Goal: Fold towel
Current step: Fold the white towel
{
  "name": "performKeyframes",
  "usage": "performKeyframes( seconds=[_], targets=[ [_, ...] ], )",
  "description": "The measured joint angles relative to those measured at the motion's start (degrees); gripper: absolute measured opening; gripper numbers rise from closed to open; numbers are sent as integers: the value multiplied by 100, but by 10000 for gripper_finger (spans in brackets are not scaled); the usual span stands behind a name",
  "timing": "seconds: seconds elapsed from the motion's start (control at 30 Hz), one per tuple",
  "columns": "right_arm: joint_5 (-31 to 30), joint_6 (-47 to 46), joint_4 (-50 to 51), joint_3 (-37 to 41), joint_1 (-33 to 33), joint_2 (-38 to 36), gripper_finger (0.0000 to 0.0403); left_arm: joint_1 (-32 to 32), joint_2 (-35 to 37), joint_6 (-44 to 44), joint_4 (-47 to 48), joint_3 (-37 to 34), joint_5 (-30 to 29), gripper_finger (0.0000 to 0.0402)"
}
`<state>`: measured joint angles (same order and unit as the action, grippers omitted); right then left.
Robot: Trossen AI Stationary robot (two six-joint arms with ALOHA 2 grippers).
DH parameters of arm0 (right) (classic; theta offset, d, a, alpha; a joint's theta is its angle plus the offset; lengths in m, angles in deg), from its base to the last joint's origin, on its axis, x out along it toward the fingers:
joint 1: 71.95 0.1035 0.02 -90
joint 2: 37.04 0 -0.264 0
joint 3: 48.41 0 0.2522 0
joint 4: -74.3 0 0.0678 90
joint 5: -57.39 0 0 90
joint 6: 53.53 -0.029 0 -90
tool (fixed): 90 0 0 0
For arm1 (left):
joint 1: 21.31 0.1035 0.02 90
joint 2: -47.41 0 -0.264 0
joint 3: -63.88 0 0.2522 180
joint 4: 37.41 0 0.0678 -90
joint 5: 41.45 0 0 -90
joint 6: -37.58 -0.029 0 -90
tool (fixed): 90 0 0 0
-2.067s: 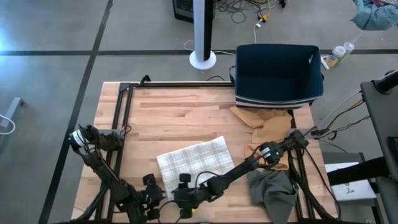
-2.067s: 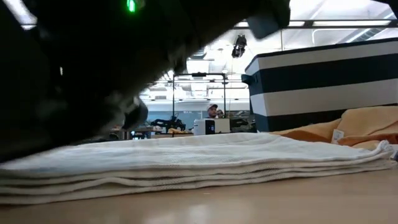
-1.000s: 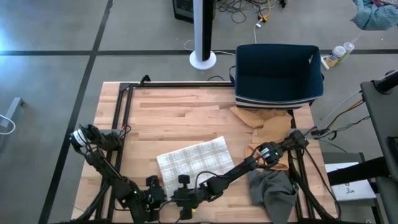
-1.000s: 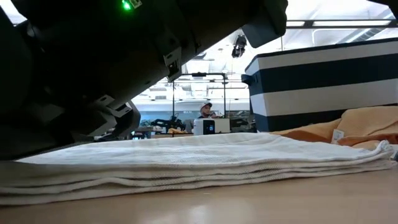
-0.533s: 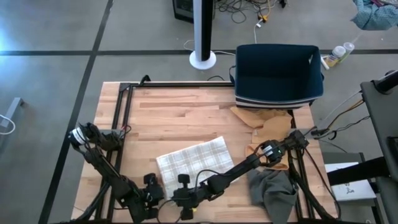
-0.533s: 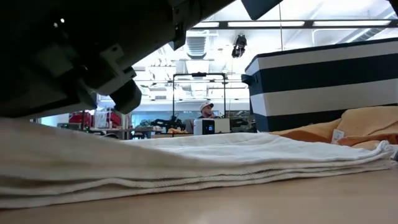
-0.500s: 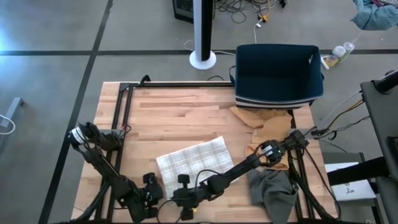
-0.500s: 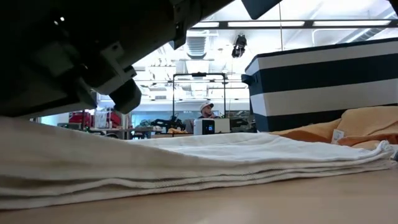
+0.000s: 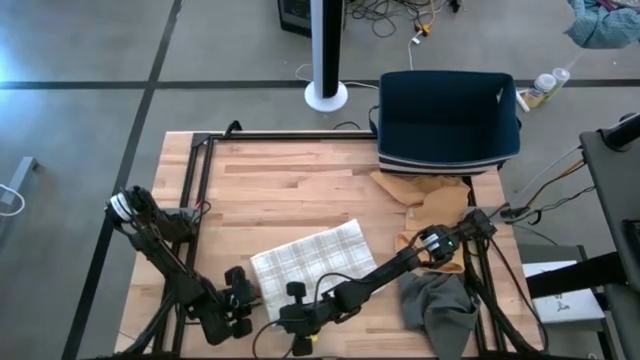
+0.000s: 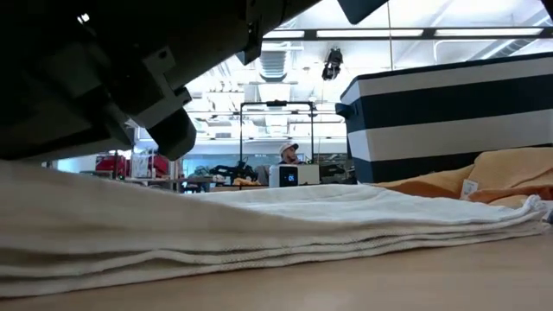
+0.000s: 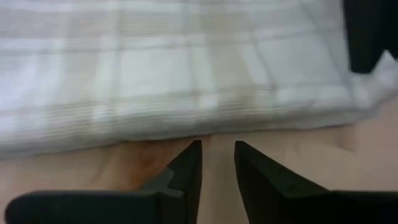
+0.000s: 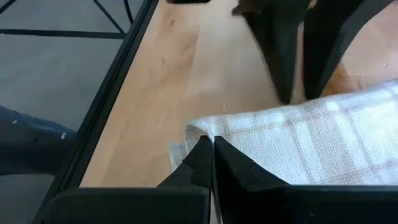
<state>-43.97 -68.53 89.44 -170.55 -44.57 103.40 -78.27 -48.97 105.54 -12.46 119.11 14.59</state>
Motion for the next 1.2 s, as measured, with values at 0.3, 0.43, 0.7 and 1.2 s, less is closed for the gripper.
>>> performKeyframes(
  seconds=[0.3,0.43,0.7,1.2],
  targets=[
    [-20,247,272,-11,11,-332,0,1,-11,-243,-667,-332,-264,87],
    [-20,210,406,-9,-2,-324,0,12,-9,-473,-696,-161,-261,87],
    [-64,245,420,-9,-2,-343,0,16,-9,-684,-706,-10,-205,87],
    [-63,304,477,-9,-2,-402,0,19,181,-304,-688,-201,111,87]
  ],
)
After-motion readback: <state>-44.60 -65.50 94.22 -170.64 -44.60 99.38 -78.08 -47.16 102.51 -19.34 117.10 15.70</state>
